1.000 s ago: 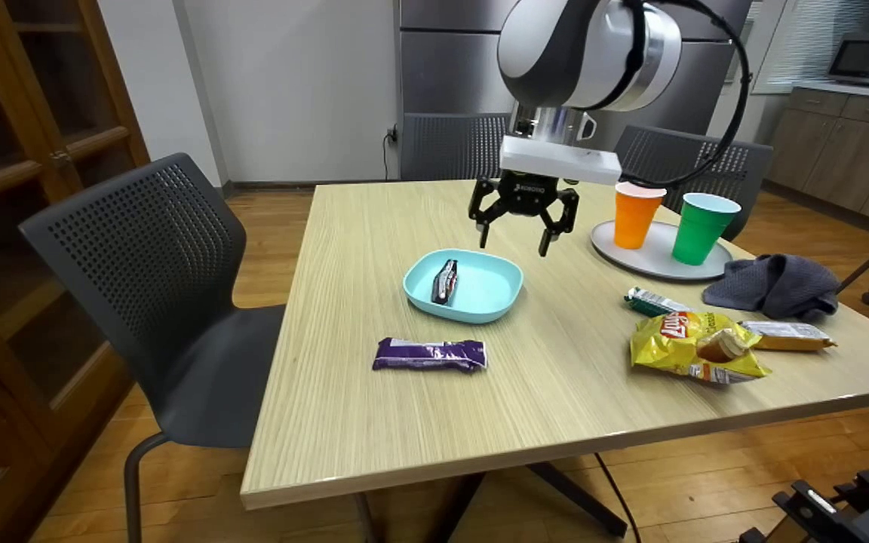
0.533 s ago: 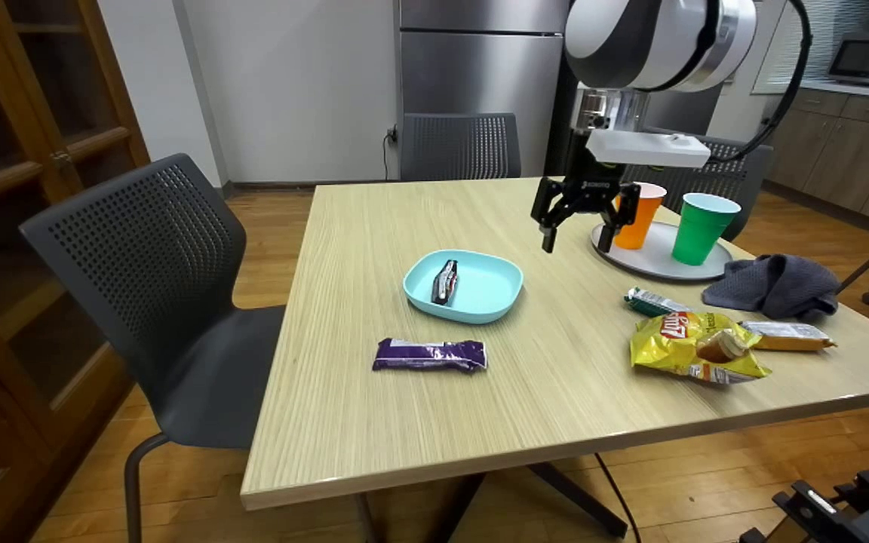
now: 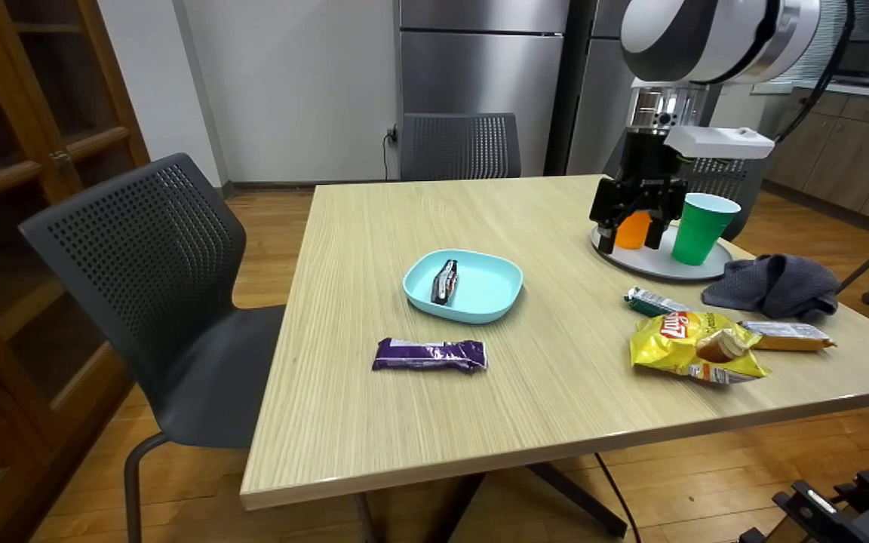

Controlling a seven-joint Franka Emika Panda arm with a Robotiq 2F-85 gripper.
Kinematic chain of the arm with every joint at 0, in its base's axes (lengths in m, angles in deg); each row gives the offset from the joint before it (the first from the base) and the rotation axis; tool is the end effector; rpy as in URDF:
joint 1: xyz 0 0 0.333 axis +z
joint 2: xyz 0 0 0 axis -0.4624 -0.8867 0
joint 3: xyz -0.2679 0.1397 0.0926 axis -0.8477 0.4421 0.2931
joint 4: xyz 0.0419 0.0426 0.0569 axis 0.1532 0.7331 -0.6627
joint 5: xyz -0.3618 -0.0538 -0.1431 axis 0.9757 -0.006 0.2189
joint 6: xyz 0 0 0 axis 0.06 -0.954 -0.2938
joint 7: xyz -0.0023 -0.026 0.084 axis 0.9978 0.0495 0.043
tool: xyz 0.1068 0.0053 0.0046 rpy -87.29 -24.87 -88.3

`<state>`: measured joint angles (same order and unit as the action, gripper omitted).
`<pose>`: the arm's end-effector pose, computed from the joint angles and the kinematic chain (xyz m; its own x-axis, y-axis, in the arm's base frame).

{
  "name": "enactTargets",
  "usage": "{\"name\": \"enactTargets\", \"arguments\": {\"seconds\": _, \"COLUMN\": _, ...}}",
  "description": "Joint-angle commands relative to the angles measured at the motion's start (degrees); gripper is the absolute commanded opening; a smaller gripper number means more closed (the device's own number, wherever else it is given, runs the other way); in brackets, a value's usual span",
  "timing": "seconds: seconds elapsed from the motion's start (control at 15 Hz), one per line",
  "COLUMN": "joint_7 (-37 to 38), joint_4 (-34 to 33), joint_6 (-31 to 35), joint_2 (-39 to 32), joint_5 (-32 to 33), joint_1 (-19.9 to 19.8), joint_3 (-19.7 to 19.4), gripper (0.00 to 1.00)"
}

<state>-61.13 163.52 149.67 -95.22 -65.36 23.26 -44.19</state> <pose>0.5534 -0.0443 0.2066 0.9911 0.0825 -0.1050 0.0750 -0.9945 -0.0732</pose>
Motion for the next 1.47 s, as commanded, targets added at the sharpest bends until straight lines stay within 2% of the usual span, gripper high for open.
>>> {"name": "enactTargets", "arguments": {"seconds": 0.0, "joint_7": -5.38, "joint_4": 2.19, "joint_6": -2.04, "joint_2": 2.17, "joint_5": 3.0, "joint_1": -1.99, "joint_3": -0.23, "gripper": 1.0}}
{"name": "enactTargets", "arguments": {"seconds": 0.47, "joint_7": -4.54, "joint_4": 3.69, "joint_6": 1.15, "joint_2": -0.13, "joint_5": 9.27, "joint_1": -1.99, "joint_3": -2.76, "gripper": 1.0}}
{"name": "enactTargets", "arguments": {"seconds": 1.4, "joint_7": -3.8, "joint_4": 2.67, "joint_6": 10.64, "joint_2": -8.13, "joint_5": 12.31, "joint_1": -2.14, "joint_3": -3.85, "gripper": 1.0}}
